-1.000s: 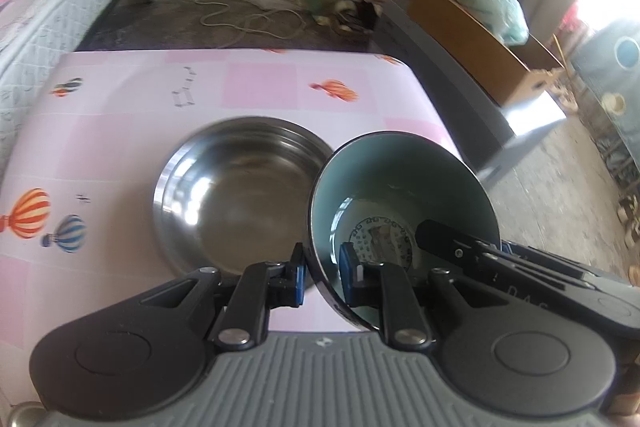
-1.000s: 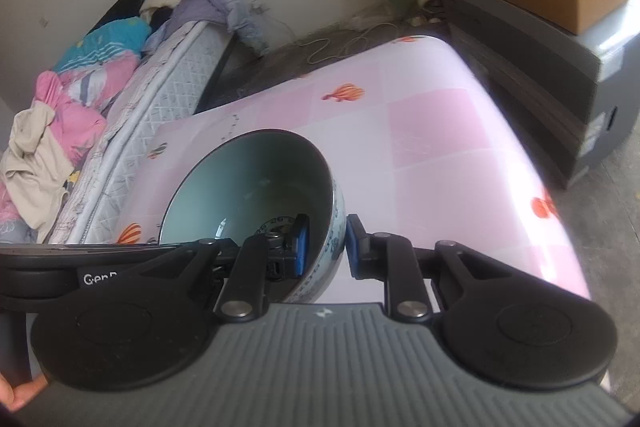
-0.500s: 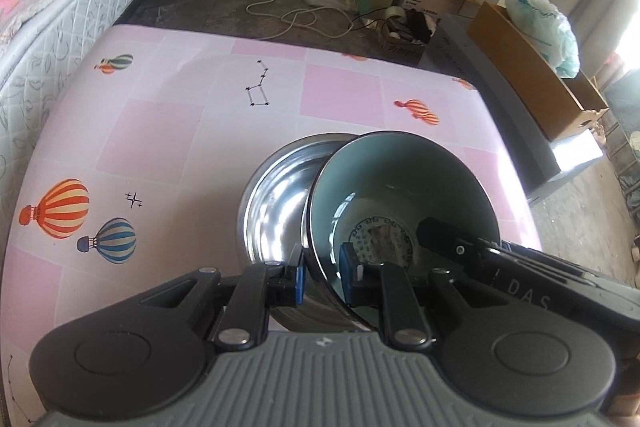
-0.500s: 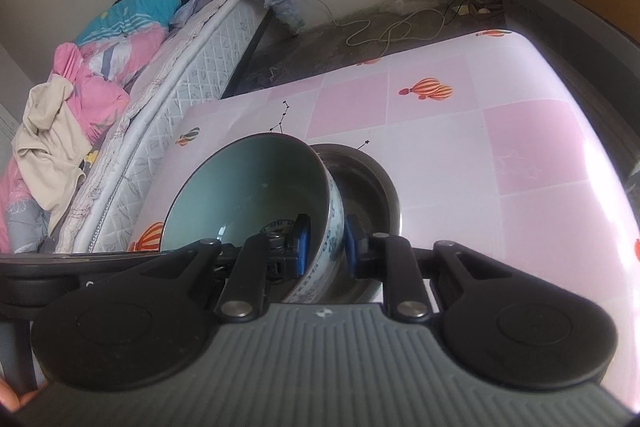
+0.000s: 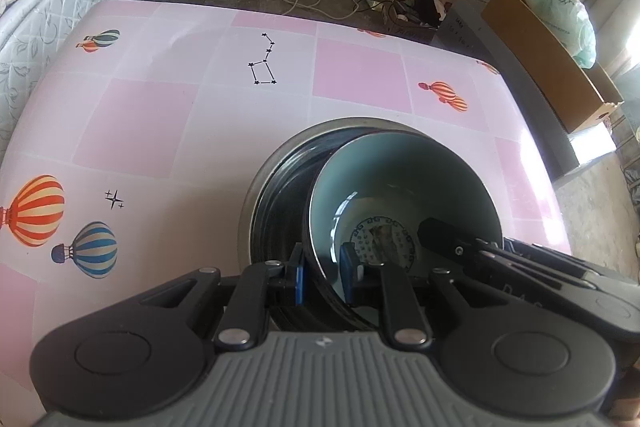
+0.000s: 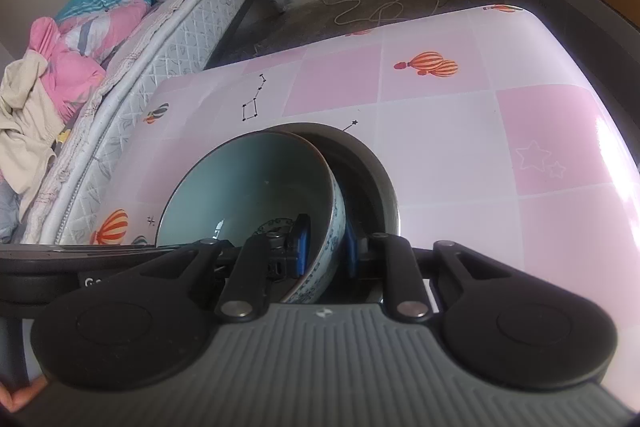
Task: Organize plates and bowls
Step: 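Lower the teal bowl into the stainless bowl and open both grippers, then lift both grippers up and away from the nested bowls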
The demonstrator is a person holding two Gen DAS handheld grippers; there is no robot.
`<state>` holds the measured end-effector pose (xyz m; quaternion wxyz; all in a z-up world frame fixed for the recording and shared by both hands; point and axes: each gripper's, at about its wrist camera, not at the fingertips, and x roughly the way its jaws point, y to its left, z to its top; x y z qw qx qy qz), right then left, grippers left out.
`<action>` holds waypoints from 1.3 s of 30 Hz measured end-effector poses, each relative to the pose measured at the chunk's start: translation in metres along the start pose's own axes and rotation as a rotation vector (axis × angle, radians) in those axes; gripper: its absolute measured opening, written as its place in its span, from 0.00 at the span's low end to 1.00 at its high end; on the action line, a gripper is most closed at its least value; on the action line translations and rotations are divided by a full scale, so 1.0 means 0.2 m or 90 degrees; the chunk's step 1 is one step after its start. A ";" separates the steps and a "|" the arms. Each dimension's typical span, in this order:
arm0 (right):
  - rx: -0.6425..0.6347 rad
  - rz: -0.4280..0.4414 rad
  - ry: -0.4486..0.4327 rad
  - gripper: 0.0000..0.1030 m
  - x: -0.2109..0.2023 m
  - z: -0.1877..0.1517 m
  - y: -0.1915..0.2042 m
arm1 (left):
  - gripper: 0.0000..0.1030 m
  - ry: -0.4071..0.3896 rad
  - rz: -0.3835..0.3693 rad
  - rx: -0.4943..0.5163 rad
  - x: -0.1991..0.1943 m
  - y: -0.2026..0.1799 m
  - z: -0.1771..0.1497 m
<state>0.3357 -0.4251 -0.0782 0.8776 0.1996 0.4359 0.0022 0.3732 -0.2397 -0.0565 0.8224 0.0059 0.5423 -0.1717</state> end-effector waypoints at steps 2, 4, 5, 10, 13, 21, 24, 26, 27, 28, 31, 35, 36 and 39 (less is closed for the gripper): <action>-0.007 -0.005 -0.004 0.17 0.01 -0.01 0.00 | 0.17 0.000 0.002 0.001 0.01 0.00 0.00; -0.017 -0.012 -0.009 0.17 0.02 0.00 0.01 | 0.17 0.004 0.002 0.002 0.02 0.00 0.00; -0.018 -0.013 -0.011 0.17 0.02 0.00 0.01 | 0.18 0.006 0.001 0.002 0.02 0.00 0.00; -0.024 -0.016 -0.011 0.22 0.03 0.01 0.02 | 0.35 -0.008 -0.001 -0.002 0.00 0.00 0.01; -0.022 -0.018 -0.010 0.21 0.03 0.02 0.02 | 0.43 -0.015 0.003 -0.001 -0.03 0.00 0.02; 0.002 -0.004 -0.029 0.46 -0.03 0.03 0.01 | 0.61 -0.047 -0.020 -0.021 -0.20 0.05 -0.01; 0.018 0.016 -0.043 0.53 -0.09 0.04 0.00 | 0.62 -0.058 -0.028 -0.027 -0.27 0.07 -0.03; 0.020 0.021 -0.055 0.53 -0.14 0.05 0.01 | 0.63 -0.064 -0.035 -0.033 -0.32 0.09 -0.05; 0.023 0.026 -0.060 0.54 -0.18 0.05 0.02 | 0.63 -0.068 -0.039 -0.035 -0.35 0.10 -0.07; 0.027 0.031 -0.066 0.54 -0.22 0.05 0.02 | 0.64 -0.071 -0.043 -0.035 -0.39 0.12 -0.09; 0.043 0.062 -0.081 0.65 -0.40 0.03 0.05 | 0.66 -0.089 -0.046 -0.029 -0.50 0.17 -0.16; 0.079 0.117 -0.085 0.79 -0.75 -0.01 0.14 | 0.68 -0.120 -0.039 -0.036 -0.69 0.26 -0.29; 0.088 0.133 -0.079 0.80 -0.84 -0.03 0.17 | 0.69 -0.126 -0.038 -0.044 -0.74 0.29 -0.33; 0.137 0.211 -0.040 0.91 -1.16 -0.10 0.29 | 0.71 -0.137 -0.035 -0.070 -0.85 0.37 -0.43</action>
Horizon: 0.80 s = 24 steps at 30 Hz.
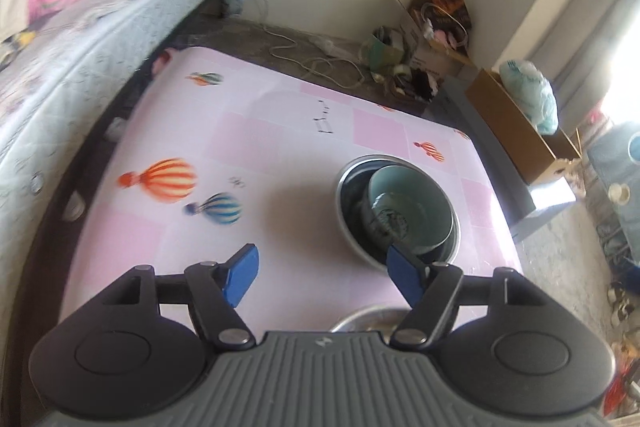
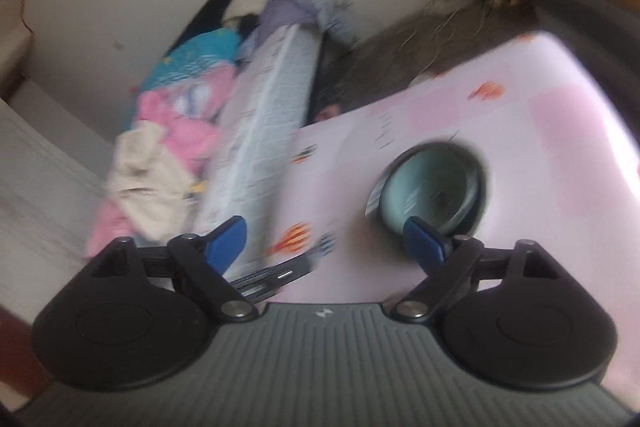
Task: Organize plates and bowls
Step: 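Lift both grippers up and away from the nested bowls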
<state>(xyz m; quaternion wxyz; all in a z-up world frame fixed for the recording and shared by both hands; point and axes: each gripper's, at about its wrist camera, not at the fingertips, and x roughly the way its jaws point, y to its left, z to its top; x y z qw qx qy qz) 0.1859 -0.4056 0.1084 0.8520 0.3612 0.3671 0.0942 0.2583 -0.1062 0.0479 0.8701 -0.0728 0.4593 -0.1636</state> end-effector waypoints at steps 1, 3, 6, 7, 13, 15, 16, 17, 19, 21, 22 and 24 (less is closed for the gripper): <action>0.018 0.044 0.022 0.95 -0.10 -0.05 0.08 | 0.71 -0.002 0.001 -0.006 -0.04 0.02 -0.02; 0.022 0.085 0.046 0.99 -0.25 -0.15 0.23 | 0.71 0.005 0.003 -0.014 -0.10 0.05 -0.07; 0.001 0.135 0.087 0.99 -0.47 -0.31 0.48 | 0.72 0.002 -0.004 -0.006 -0.17 0.07 -0.13; 0.000 0.152 0.097 0.99 -0.53 -0.36 0.54 | 0.72 0.005 -0.001 -0.004 -0.18 0.08 -0.16; -0.028 0.235 0.132 0.99 -0.74 -0.60 0.76 | 0.72 0.035 -0.001 0.002 -0.22 0.08 -0.31; -0.018 0.253 0.159 0.99 -0.76 -0.64 0.77 | 0.72 0.038 -0.003 0.000 -0.24 0.09 -0.34; -0.008 0.265 0.194 0.99 -0.75 -0.67 0.77 | 0.72 0.035 -0.005 -0.005 -0.26 0.09 -0.35; 0.002 0.269 0.218 0.99 -0.75 -0.69 0.78 | 0.72 0.031 -0.009 -0.007 -0.27 0.09 -0.36; 0.001 0.290 0.251 0.99 -0.77 -0.75 0.81 | 0.72 0.022 -0.013 -0.011 -0.31 0.09 -0.37; -0.027 0.310 0.260 0.99 -0.83 -0.80 0.87 | 0.72 0.019 -0.015 -0.012 -0.33 0.09 -0.39; -0.044 0.320 0.258 0.99 -0.87 -0.82 0.90 | 0.72 0.020 -0.014 -0.014 -0.34 0.09 -0.39; -0.069 0.331 0.250 0.99 -0.93 -0.85 0.94 | 0.72 0.020 -0.017 -0.018 -0.36 0.10 -0.40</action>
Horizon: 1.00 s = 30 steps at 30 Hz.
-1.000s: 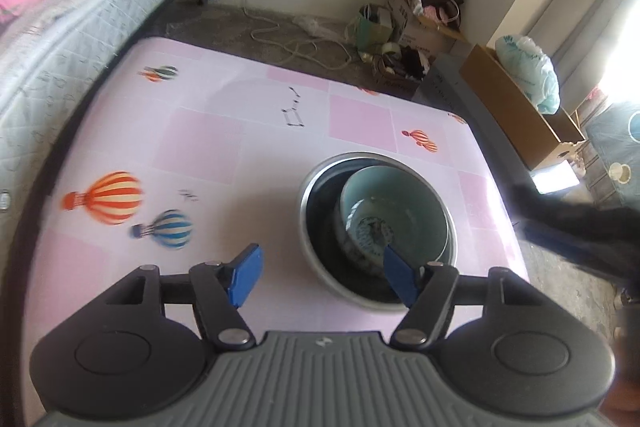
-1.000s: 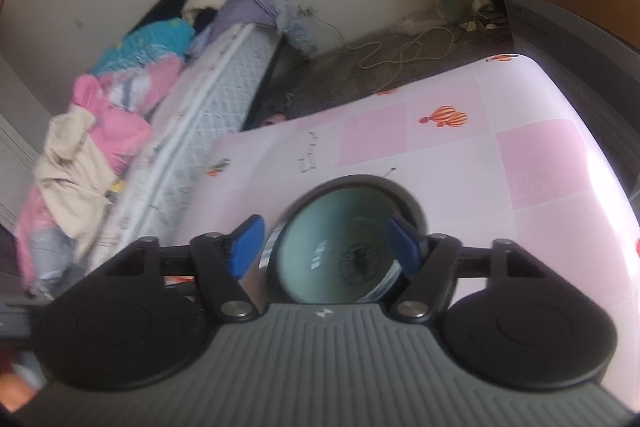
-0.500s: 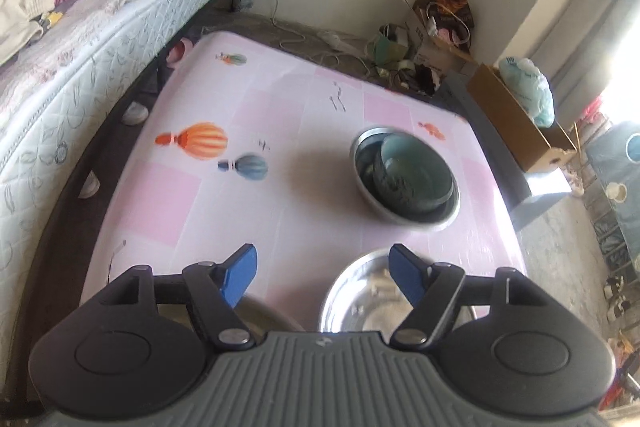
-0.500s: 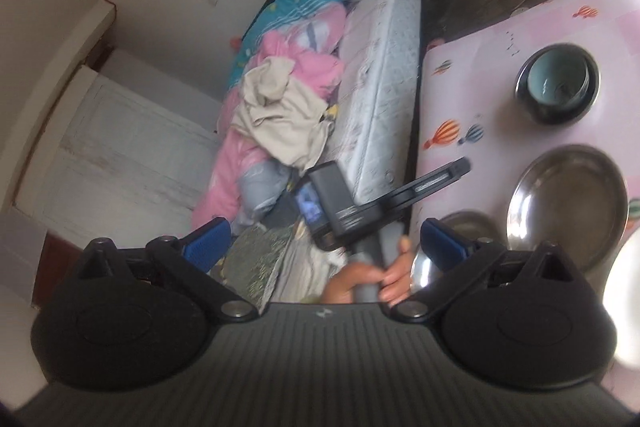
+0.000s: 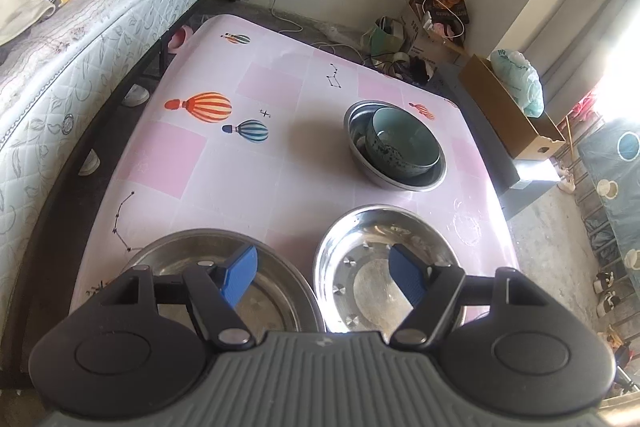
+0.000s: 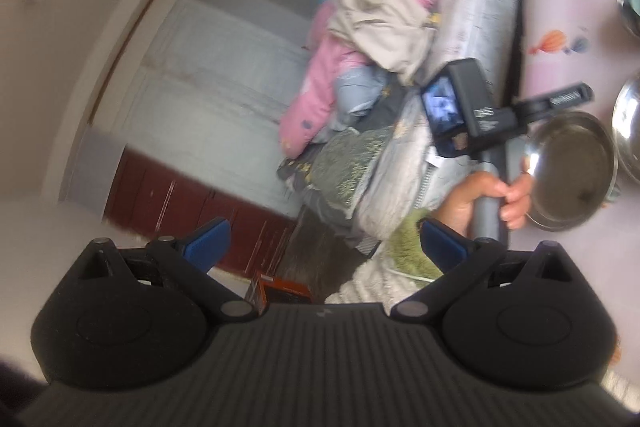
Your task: Organize plates and bowls
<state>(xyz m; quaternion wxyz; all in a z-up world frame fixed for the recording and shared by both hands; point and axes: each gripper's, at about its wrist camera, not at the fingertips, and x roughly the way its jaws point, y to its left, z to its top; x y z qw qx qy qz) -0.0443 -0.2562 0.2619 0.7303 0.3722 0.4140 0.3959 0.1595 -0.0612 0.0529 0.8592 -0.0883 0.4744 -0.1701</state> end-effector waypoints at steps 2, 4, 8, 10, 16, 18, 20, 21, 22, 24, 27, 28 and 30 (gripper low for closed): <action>-0.003 -0.013 -0.004 0.99 -0.02 -0.03 0.03 | 0.72 -0.002 -0.002 0.000 -0.02 0.00 -0.01; 0.004 -0.024 -0.003 0.99 -0.02 -0.04 0.04 | 0.72 -0.006 -0.003 0.002 -0.05 0.00 -0.02; 0.005 -0.029 0.006 0.99 0.01 -0.07 0.06 | 0.72 -0.010 -0.004 0.002 -0.09 0.00 -0.05; 0.000 -0.028 0.014 0.99 0.04 -0.08 0.07 | 0.72 -0.011 -0.007 0.003 -0.10 -0.01 -0.06; -0.016 -0.009 0.040 0.99 0.07 -0.10 0.10 | 0.72 -0.009 -0.007 0.003 -0.13 -0.01 -0.09; -0.021 -0.011 0.038 0.99 0.06 -0.11 0.11 | 0.72 -0.009 -0.007 0.004 -0.13 -0.01 -0.09; -0.023 -0.016 0.032 0.99 0.06 -0.12 0.12 | 0.72 -0.011 -0.007 0.006 -0.14 -0.01 -0.10; -0.023 -0.017 0.030 0.99 0.05 -0.13 0.12 | 0.72 -0.012 -0.007 0.009 -0.15 -0.02 -0.10; -0.026 -0.020 0.026 0.99 0.04 -0.14 0.13 | 0.72 -0.013 -0.007 0.012 -0.15 -0.03 -0.10; -0.033 -0.026 0.026 0.99 0.05 -0.13 0.13 | 0.72 -0.014 -0.007 0.016 -0.16 -0.04 -0.11; -0.037 -0.028 0.024 0.99 0.05 -0.12 0.12 | 0.72 -0.016 -0.009 0.020 -0.16 -0.05 -0.11; -0.038 -0.027 0.025 0.99 0.06 -0.11 0.12 | 0.72 -0.016 -0.010 0.021 -0.16 -0.06 -0.11; -0.042 -0.029 0.025 0.99 0.07 -0.11 0.12 | 0.72 -0.014 -0.011 0.023 -0.16 -0.07 -0.11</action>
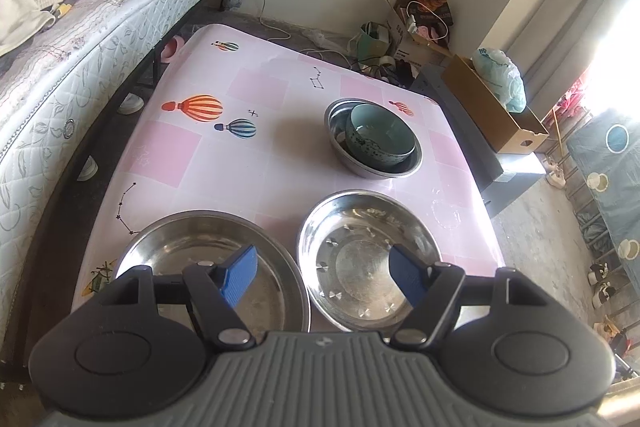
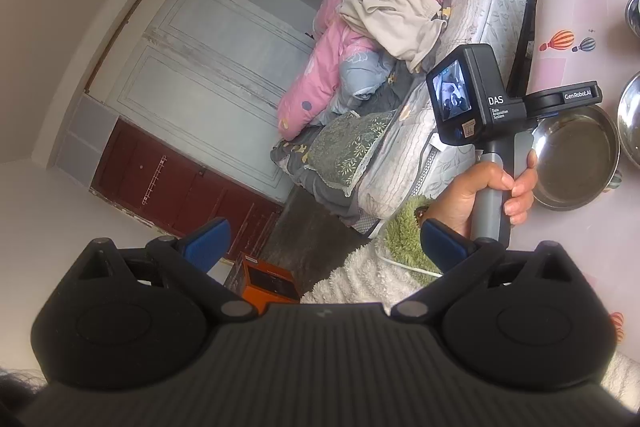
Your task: Organize plates and bowls
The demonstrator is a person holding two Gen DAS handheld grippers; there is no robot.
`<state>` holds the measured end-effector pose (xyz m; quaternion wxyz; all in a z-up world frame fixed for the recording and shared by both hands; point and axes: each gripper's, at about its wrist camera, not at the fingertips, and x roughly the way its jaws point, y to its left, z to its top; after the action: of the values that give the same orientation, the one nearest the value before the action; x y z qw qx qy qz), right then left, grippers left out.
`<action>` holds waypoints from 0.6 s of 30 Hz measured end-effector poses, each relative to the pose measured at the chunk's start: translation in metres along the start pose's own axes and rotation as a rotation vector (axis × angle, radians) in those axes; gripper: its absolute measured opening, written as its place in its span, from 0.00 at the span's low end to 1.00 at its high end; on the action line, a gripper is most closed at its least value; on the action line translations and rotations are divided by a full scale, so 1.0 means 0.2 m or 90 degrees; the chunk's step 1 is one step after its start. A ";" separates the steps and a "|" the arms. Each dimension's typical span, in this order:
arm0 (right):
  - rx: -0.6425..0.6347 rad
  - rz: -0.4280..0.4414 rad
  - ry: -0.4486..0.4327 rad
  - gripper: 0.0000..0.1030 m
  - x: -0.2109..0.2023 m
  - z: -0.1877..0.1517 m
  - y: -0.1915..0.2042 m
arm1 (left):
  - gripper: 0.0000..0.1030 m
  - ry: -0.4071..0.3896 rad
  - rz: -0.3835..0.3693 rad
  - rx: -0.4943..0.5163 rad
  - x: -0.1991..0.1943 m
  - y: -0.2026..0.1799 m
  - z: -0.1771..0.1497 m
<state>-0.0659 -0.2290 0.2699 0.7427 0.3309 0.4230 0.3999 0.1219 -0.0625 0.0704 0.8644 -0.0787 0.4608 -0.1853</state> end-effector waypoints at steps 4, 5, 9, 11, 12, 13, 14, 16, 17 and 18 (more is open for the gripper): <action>-0.006 0.009 0.012 0.99 0.01 -0.01 0.00 | 0.72 0.007 0.000 0.002 0.01 -0.01 -0.01; -0.008 0.004 0.011 0.99 0.01 -0.01 0.00 | 0.72 0.007 0.001 0.003 0.02 -0.01 -0.01; -0.008 -0.007 0.003 0.99 0.00 -0.01 -0.01 | 0.72 0.012 0.004 0.003 0.03 -0.01 -0.01; -0.006 -0.003 0.000 0.99 -0.01 -0.01 -0.02 | 0.72 0.012 0.007 0.004 0.03 -0.01 -0.01; -0.005 -0.005 -0.002 0.99 0.00 -0.01 -0.02 | 0.72 0.013 0.009 0.004 0.04 -0.01 -0.01; -0.003 -0.006 -0.004 0.99 0.00 -0.01 -0.03 | 0.72 0.015 0.010 0.003 0.04 -0.01 -0.01; -0.003 -0.006 -0.002 0.99 0.01 -0.01 -0.03 | 0.72 0.017 0.010 0.002 0.05 0.00 -0.01; -0.003 0.002 0.009 0.99 0.02 -0.01 -0.03 | 0.72 0.021 0.015 0.000 0.06 0.00 -0.01; -0.004 0.005 0.012 0.99 0.03 -0.01 -0.03 | 0.72 0.022 0.017 0.000 0.06 0.00 -0.01; -0.007 0.008 0.014 0.99 0.03 -0.01 -0.03 | 0.72 0.023 0.017 0.000 0.07 -0.01 -0.01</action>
<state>-0.0641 -0.2268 0.2619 0.7371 0.3251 0.4272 0.4105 0.1263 -0.0686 0.0594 0.8582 -0.0690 0.4776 -0.1749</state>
